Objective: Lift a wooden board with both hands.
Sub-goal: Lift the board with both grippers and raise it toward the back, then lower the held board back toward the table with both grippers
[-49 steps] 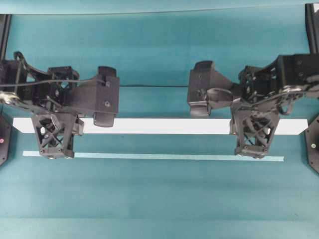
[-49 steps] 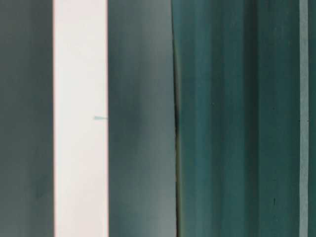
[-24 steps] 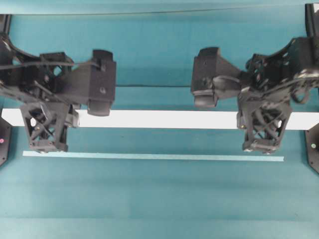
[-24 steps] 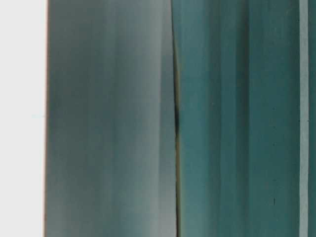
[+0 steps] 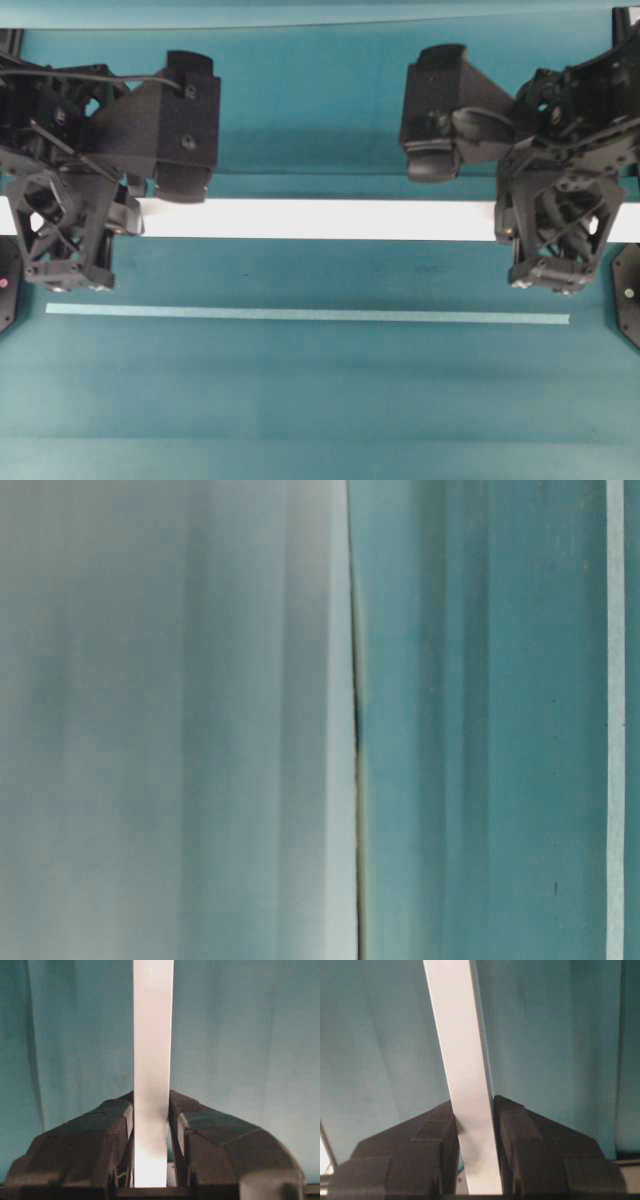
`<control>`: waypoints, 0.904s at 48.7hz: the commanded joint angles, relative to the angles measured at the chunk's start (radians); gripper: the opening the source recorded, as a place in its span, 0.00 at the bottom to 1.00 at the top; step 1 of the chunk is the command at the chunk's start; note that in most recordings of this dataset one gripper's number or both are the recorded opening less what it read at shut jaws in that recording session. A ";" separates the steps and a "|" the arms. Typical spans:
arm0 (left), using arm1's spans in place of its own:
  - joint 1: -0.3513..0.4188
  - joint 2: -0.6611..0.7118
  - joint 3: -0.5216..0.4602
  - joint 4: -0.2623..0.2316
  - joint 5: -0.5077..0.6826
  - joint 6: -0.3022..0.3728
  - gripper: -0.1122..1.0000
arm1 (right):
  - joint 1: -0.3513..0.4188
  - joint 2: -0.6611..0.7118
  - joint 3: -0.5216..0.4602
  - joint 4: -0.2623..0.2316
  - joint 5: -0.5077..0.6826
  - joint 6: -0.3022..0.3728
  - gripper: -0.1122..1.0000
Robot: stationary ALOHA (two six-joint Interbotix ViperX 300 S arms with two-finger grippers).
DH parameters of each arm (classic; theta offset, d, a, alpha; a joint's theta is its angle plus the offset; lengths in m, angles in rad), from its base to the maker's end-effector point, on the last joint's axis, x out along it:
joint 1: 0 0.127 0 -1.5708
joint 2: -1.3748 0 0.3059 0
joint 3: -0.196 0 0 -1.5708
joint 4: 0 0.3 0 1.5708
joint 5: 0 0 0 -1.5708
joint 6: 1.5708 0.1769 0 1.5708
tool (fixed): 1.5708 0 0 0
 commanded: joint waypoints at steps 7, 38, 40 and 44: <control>-0.002 0.002 -0.075 0.005 0.002 0.002 0.25 | -0.008 0.000 -0.075 0.000 -0.011 0.029 0.29; -0.002 0.005 -0.103 0.005 0.029 0.003 0.25 | -0.009 0.006 -0.066 -0.002 -0.008 0.029 0.29; -0.002 0.005 -0.104 0.005 0.031 0.003 0.25 | -0.011 0.005 -0.064 -0.002 -0.008 0.031 0.29; -0.002 0.005 -0.104 0.005 0.031 0.003 0.25 | -0.011 0.005 -0.063 -0.002 -0.008 0.029 0.29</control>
